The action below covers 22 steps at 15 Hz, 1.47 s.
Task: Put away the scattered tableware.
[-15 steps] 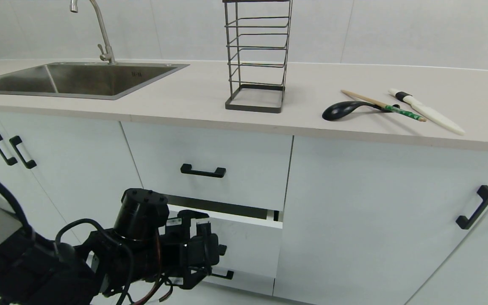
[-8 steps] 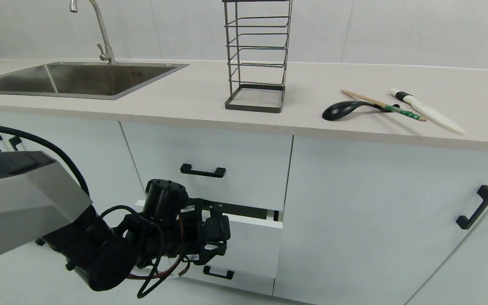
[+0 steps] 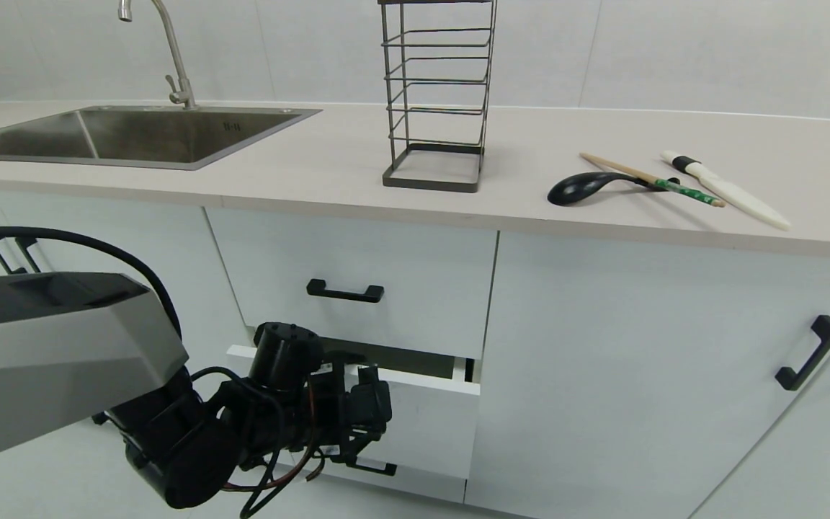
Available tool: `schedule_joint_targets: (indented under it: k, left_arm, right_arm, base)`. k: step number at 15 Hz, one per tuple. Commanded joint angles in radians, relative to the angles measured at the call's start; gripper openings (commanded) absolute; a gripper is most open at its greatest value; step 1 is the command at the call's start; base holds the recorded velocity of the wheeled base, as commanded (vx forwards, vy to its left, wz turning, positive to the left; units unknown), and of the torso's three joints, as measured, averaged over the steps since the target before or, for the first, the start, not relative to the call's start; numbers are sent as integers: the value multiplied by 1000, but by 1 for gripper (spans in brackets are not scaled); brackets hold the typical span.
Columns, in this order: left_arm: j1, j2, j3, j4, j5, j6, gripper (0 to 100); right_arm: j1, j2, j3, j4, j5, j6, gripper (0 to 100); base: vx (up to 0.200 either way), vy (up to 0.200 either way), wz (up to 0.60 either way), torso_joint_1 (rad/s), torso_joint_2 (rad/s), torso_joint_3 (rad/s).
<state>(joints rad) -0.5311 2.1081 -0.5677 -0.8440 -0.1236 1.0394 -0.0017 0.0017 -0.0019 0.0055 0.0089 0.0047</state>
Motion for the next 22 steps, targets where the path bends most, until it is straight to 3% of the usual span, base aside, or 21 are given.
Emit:
schedule_joint_targets:
  k: [1, 5, 9, 16, 22]
  left_arm:
    - [-4, -36, 52, 11, -1, -2, 100]
    - [-35, -192, 213, 14, 1, -4, 100]
    - [-64, -306, 288, 26, 1, -9, 100]
    - [-63, -247, 259, 14, -2, -12, 100]
    - [-113, -329, 387, 14, -5, -12, 100]
  right_arm:
    - [0, 0, -1, 1, 0, 0, 0]
    - [0, 0, 0, -1, 0, 0, 0]
    - [0, 0, 0, 1, 0, 0, 0]
    - [0, 1, 0, 1, 0, 0, 0]
    - [0, 0, 0, -1, 0, 0, 0]
  base:
    - [0, 0, 0, 0, 0, 0]
    - [0, 0, 0, 0, 0, 0]
    - [0, 0, 0, 0, 0, 0]
    - [0, 0, 0, 0, 0, 0]
    - [0, 0, 0, 0, 0, 0]
